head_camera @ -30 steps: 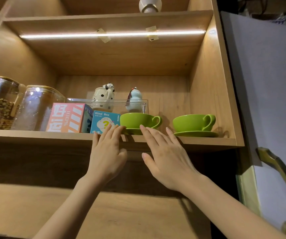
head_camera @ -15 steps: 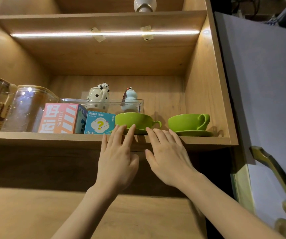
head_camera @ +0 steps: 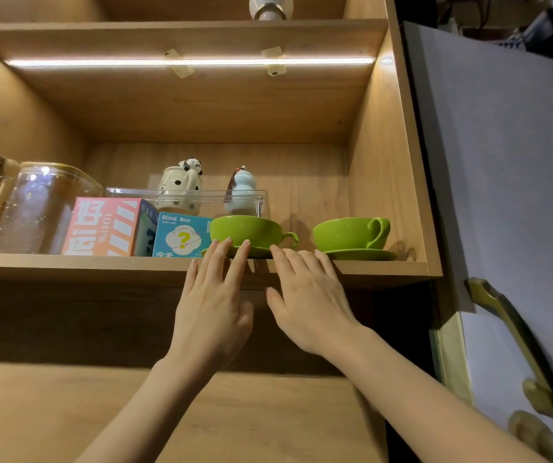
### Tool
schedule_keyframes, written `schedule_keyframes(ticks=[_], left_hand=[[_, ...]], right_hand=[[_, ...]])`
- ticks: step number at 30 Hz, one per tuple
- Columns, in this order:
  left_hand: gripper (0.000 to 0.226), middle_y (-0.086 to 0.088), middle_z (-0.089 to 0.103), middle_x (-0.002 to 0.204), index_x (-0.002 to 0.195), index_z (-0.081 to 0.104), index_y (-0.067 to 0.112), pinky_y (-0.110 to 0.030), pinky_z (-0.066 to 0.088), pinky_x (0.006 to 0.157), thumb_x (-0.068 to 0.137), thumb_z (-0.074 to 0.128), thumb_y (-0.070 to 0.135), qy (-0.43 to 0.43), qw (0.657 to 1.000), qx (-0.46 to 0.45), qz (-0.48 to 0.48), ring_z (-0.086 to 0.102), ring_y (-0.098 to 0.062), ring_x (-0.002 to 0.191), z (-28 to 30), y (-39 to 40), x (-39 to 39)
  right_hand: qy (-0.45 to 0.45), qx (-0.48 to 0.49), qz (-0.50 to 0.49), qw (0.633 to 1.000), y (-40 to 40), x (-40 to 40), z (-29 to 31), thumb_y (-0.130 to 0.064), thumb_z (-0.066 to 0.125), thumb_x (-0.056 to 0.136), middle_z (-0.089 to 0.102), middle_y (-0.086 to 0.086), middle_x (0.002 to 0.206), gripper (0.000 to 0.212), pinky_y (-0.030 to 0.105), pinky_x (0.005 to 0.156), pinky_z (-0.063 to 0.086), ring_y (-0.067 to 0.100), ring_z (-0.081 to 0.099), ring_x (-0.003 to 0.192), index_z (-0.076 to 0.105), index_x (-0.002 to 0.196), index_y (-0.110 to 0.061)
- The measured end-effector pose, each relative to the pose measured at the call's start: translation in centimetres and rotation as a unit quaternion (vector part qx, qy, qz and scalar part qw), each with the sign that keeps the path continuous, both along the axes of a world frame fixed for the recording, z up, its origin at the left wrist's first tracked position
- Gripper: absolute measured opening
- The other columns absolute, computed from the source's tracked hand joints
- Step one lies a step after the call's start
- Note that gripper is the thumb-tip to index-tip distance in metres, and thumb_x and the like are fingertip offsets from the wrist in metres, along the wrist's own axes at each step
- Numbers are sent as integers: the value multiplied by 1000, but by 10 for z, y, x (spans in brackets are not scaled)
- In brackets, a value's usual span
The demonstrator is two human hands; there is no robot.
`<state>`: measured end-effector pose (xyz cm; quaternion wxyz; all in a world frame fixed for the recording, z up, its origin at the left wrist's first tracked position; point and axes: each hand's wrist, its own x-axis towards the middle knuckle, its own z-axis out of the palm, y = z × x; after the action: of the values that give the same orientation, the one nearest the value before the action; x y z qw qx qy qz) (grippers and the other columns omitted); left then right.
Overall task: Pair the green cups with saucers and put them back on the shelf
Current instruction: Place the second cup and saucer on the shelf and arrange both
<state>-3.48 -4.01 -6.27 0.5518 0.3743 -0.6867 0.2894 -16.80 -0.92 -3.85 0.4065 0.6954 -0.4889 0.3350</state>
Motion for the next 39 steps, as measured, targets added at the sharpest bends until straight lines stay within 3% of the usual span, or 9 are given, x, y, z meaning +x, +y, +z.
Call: schedule_keyframes(ticks=[5,11,14,16,20,23,27,34,39], left_hand=[[73,-2,7,157,144,7,29,-35,13,117,84,47,18,4,999,27,-20,5,-19,144,2,0,7],[71,1,-4,157,144,3,30,-36,-6,114,84,41,26,11,997,54,-47,-10,-14,143,4,3,4],[75,11,-11,152,144,-2,29,-31,-12,112,77,29,37,-2,998,26,-53,-16,-6,139,10,17,-12],[71,9,-1,155,145,4,26,-28,-4,115,79,30,37,-27,994,34,-96,-5,-7,143,17,27,-27],[58,-4,27,153,143,19,14,-30,11,116,89,38,24,-91,981,104,-135,24,-15,139,34,32,-56],[49,-8,40,145,135,32,10,-34,10,116,89,37,23,-135,982,118,-66,32,-20,135,46,28,-72],[45,-10,50,135,128,42,12,-37,28,104,86,40,28,-126,982,139,-2,42,-26,125,54,22,-82],[51,-11,65,114,122,50,20,-38,39,97,73,41,31,-44,974,152,-159,55,-30,106,52,22,-71],[59,-7,59,116,117,56,25,-43,41,98,60,45,32,-18,953,167,-254,54,-25,109,53,18,-69]], right_hand=[[-5,-2,-2,1000,-2,5,-1,-37,31,94,28,1,153,59,46,118,5,20,23,140,13,147,-19],[-3,15,24,1000,6,-1,3,-37,32,94,28,-1,153,57,39,119,3,16,21,141,16,146,-19],[4,-81,-31,996,21,-17,5,-33,40,89,54,7,135,50,42,111,30,23,47,127,43,134,-12],[-10,-145,-101,984,27,-33,4,-30,51,81,69,12,113,45,45,93,49,28,63,108,61,118,-8],[-13,-125,-172,977,28,-62,-1,-32,71,68,72,12,107,53,45,83,54,28,67,101,64,114,-6],[2,-123,-164,979,28,-71,-4,-31,72,66,72,9,110,56,42,84,54,25,67,102,63,116,-8],[24,-131,-153,979,30,-77,-1,-30,67,68,72,9,109,52,39,86,54,24,68,100,63,115,-8],[1,-124,-89,988,35,-93,1,-20,62,75,69,9,115,47,40,93,48,25,66,106,58,121,-9],[-7,-116,-38,992,33,-103,1,-12,53,84,62,10,123,51,43,100,43,28,59,113,46,134,-16]])
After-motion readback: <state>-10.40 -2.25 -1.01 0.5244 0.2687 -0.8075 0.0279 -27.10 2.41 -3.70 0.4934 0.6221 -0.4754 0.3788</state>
